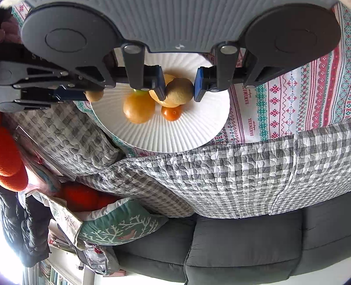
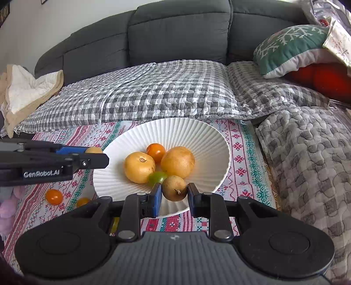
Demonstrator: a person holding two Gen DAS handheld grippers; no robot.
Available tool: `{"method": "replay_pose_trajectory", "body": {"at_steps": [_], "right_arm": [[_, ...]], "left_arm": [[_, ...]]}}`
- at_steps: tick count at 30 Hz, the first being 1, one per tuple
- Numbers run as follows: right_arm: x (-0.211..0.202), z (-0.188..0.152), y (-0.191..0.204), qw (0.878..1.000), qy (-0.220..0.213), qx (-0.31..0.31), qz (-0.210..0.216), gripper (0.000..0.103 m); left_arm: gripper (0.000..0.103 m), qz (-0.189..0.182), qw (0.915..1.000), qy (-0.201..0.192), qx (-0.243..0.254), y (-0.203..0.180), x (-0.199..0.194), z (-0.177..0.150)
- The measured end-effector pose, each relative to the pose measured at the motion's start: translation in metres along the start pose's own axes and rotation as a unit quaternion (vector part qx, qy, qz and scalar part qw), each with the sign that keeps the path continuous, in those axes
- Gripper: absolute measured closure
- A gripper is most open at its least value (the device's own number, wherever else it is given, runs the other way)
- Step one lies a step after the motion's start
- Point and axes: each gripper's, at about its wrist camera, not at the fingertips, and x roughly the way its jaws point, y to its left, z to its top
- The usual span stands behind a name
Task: Organize fruits
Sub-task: 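Carry the held kiwi and brown fruit over the white plate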
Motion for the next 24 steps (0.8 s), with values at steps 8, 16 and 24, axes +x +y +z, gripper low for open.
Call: {"method": "replay_pose_trajectory", "body": {"at_steps": [8,16,24], "right_arm": [[0.015,0.002,0.003,1.000,0.011,-0.022,-0.009,0.080],[0.020,0.001,0.005,0.999,0.017,-0.040,-0.018,0.080],[0.024,0.002,0.009,0.999,0.021,-0.041,-0.026,0.080]], "left_arm": [[0.087,0.008,0.9992,0.022,-0.031,0.012,0.041,0.019],[0.087,-0.001,0.9966,0.049,-0.067,0.022,0.061,0.020],[0.087,0.005,0.9970,0.051,-0.057,0.019,0.064,0.018]]}}
